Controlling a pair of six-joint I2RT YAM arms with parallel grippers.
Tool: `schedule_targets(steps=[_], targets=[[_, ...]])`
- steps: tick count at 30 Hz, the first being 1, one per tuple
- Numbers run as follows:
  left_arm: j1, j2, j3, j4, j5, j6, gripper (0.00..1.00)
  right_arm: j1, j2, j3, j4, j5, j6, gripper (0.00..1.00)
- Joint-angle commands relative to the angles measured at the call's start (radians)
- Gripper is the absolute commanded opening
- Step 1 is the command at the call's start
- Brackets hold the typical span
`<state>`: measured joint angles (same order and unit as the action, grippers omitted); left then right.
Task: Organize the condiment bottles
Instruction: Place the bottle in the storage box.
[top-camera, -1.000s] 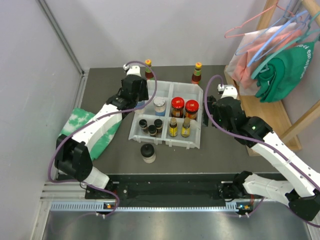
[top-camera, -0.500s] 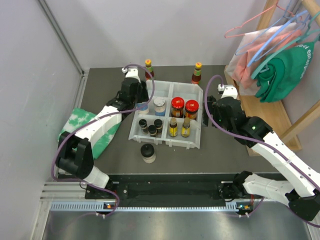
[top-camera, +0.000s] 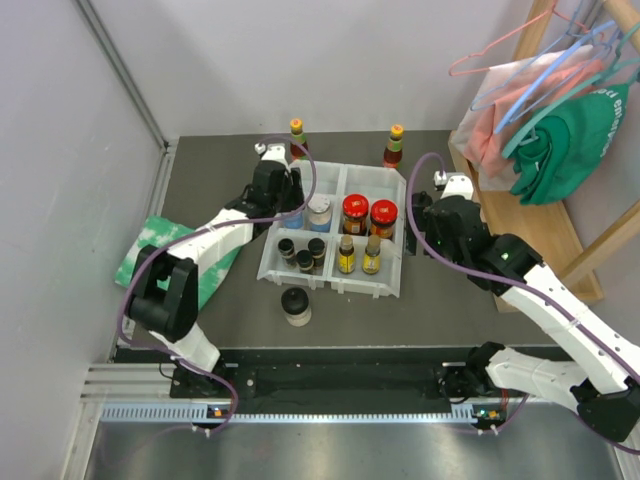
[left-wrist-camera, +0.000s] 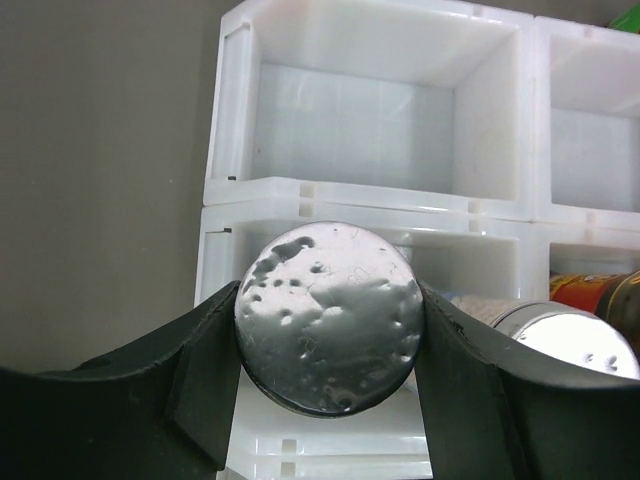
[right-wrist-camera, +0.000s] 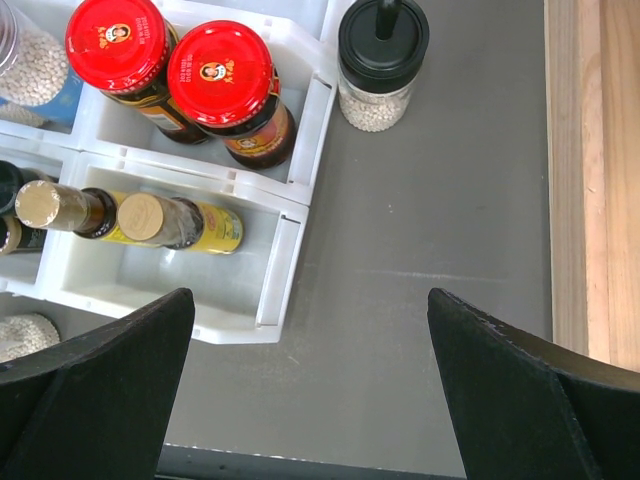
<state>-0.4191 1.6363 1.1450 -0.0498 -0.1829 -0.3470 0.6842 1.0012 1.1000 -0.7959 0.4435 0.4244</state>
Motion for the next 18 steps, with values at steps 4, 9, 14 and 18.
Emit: schedule_targets(steps=[4,9,14,18], targets=[[0.005,-0.009,-0.008,0.091,0.007,-0.037,0.62,-0.006,-0.021,0.008,0.021,0.001,0.019,0.99],[0.005,-0.018,-0.007,0.073,0.008,-0.046,0.75,-0.008,-0.021,0.006,0.024,-0.005,0.019,0.99],[0.005,-0.058,-0.005,0.067,0.010,-0.043,0.86,-0.008,-0.024,0.009,0.021,-0.003,0.017,0.99],[0.003,-0.090,0.010,0.054,0.000,-0.030,0.91,-0.009,-0.029,0.011,0.021,0.000,0.020,0.99]])
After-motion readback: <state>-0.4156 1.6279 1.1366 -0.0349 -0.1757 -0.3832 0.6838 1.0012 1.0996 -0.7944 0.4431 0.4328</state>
